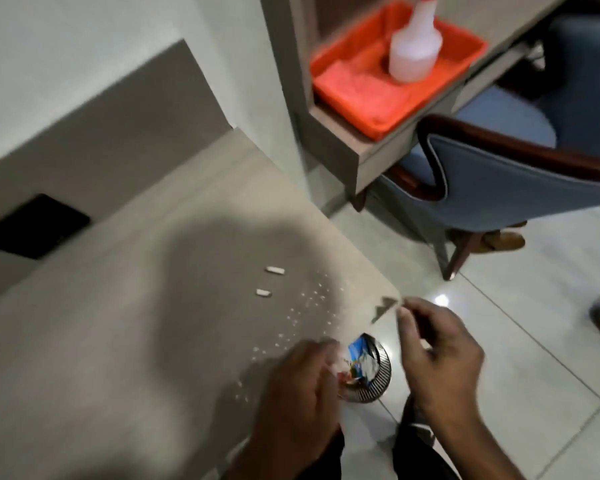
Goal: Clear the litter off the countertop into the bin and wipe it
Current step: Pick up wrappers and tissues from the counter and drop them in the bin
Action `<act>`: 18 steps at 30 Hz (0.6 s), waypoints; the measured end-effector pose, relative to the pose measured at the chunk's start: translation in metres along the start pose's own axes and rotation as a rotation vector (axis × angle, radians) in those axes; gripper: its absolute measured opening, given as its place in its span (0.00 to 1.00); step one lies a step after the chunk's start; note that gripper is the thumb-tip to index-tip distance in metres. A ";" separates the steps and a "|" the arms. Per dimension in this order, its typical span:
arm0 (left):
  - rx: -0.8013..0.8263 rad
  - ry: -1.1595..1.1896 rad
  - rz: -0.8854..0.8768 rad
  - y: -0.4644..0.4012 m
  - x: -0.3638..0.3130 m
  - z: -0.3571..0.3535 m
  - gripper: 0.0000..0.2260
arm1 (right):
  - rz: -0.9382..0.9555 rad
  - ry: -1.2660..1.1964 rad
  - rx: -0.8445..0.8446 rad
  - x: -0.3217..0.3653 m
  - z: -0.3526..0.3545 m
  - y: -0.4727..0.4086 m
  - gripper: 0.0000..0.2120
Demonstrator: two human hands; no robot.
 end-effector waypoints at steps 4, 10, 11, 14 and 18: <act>-0.148 -0.389 -0.051 -0.057 0.049 0.072 0.13 | 0.356 0.147 0.249 0.080 -0.064 -0.018 0.08; 0.125 -0.541 -0.188 -0.082 0.084 0.078 0.16 | 0.537 0.695 0.786 0.101 -0.161 -0.036 0.07; 0.149 -0.535 -0.211 -0.081 0.088 0.076 0.13 | 0.576 0.762 0.821 0.099 -0.168 -0.034 0.07; 0.115 -0.491 -0.210 -0.075 0.104 0.069 0.09 | 0.619 0.823 0.793 0.091 -0.176 -0.028 0.08; 0.088 -0.522 -0.115 -0.070 0.107 0.065 0.06 | 0.599 0.747 0.695 0.072 -0.160 -0.027 0.09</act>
Point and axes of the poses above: each hand's wrist, its own y-axis away from the middle knuckle, its own z-axis out of the back of the hand, x = y × z, the point moved 2 cm from there along -y, towards the middle knuckle, and after that the axes turned 2 degrees about -x, right-handed, at the moved point
